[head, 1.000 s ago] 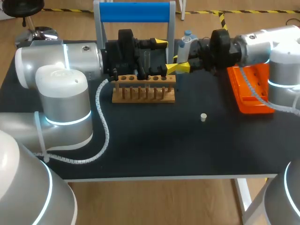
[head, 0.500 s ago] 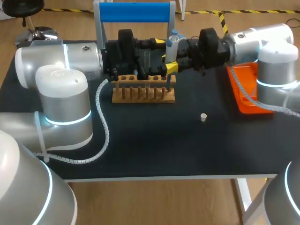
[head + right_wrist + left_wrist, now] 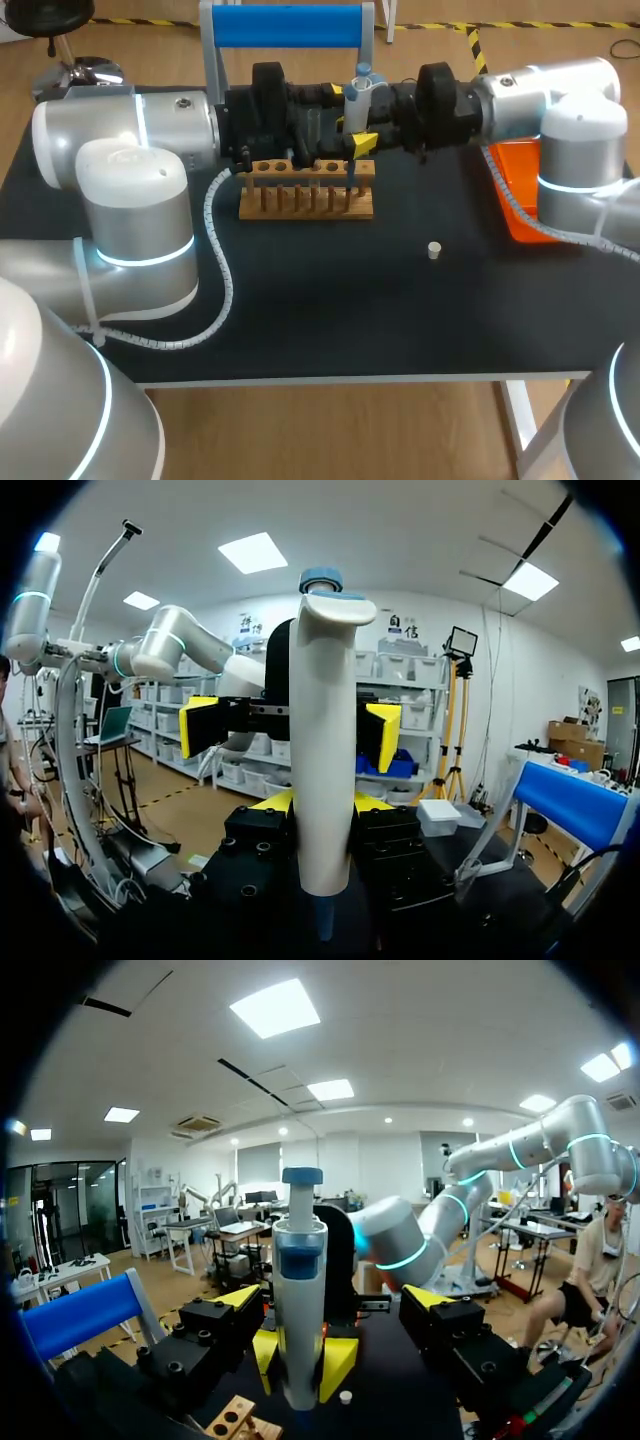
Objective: Invert the test tube, pick up the pipette, mount the tip to pipette, aspirate from beaker and dispense into the tube, eject the tip, return the pipette, and cap with the stopper.
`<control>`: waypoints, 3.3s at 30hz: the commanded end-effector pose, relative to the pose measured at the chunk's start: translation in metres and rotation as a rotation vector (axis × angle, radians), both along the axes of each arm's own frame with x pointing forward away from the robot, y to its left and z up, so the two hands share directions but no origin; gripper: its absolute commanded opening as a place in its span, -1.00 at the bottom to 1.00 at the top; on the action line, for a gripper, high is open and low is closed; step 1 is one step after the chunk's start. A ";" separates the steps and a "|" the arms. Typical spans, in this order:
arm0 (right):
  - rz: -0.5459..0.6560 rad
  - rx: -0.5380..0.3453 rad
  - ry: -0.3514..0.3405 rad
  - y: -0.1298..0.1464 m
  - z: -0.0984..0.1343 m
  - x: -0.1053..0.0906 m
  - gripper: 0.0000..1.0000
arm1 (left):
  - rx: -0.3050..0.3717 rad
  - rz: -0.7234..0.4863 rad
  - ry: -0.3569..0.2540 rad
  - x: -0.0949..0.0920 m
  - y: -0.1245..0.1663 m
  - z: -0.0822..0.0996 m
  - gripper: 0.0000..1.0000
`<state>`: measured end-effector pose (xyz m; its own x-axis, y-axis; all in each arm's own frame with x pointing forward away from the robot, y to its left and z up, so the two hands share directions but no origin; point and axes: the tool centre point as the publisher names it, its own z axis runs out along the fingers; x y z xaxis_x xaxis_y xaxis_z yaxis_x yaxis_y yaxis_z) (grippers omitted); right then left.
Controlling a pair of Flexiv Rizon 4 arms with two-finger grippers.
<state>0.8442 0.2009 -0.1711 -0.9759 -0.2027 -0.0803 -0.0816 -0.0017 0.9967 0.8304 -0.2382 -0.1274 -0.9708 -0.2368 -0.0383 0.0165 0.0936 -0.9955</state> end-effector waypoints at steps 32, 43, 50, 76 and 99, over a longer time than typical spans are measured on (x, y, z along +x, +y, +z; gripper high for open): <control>0.012 0.003 -0.010 -0.017 0.003 -0.005 1.00 | -0.004 0.005 -0.002 0.000 -0.002 -0.001 -1.00; -0.041 -0.009 -0.013 -0.081 0.003 0.007 1.00 | -0.004 0.005 -0.002 0.000 -0.002 -0.001 -1.00; -0.143 -0.074 -0.002 -0.119 -0.001 0.040 1.00 | -0.004 0.005 -0.002 0.000 -0.002 -0.001 -1.00; -0.397 -0.302 -0.030 -0.074 0.043 0.217 1.00 | -0.004 0.005 -0.002 0.000 -0.002 -0.001 -1.00; -0.495 -0.431 -0.037 -0.011 0.020 0.258 1.00 | -0.004 0.005 -0.002 0.000 -0.002 -0.001 -1.00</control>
<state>1.0978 0.1848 -0.1484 -0.9603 0.2475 -0.1284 -0.0072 0.4384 0.8987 0.8311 -0.2393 -0.1280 -0.9707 -0.2372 -0.0385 0.0169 0.0924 -0.9956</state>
